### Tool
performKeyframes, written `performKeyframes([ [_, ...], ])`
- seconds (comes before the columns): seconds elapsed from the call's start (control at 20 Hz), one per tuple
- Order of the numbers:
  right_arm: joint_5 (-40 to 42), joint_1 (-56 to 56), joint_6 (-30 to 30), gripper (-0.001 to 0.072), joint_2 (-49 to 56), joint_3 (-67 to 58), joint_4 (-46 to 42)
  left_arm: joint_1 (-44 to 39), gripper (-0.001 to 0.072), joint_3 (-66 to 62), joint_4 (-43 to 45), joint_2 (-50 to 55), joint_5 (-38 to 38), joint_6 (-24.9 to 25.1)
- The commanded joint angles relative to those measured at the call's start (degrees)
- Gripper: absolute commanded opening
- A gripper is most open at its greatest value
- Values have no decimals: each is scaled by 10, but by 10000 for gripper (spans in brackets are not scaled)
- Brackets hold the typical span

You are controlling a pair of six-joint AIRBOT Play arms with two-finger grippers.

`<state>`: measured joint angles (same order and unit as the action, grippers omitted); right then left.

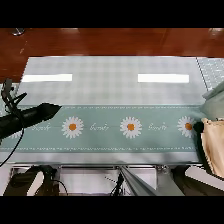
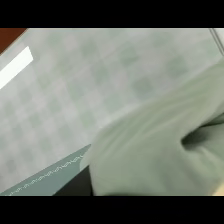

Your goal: Fold the shirts.

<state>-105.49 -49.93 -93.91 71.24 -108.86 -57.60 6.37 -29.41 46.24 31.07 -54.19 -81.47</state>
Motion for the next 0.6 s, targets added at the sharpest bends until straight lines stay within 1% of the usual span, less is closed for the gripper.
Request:
performKeyframes([
  [0.0, -9, -62, 13, 23, -75, 96, -107, 0, 23, 0, 0, 0, 2, 0],
  [0.1, -9, -89, 16, 23, -115, 160, -188, 0, 23, 0, 0, 0, 9, 0],
  [0.2, -9, -119, 19, 24, -156, 211, -301, 0, 24, 0, 0, 0, 18, 0],
  [0.25, -8, -135, 12, 24, -176, 234, -344, 0, 23, 0, 0, 0, 22, 0],
  [0.35, -8, -166, -2, 24, -206, 282, -369, 0, 23, 0, 0, 0, 27, -1],
  [0.5, -8, -167, -12, 30, -249, 366, -407, 0, 23, 0, 0, 0, 28, -2],
  [0.55, -8, -167, -12, 126, -252, 388, -417, 0, 23, 0, 0, 0, 28, -2],
])
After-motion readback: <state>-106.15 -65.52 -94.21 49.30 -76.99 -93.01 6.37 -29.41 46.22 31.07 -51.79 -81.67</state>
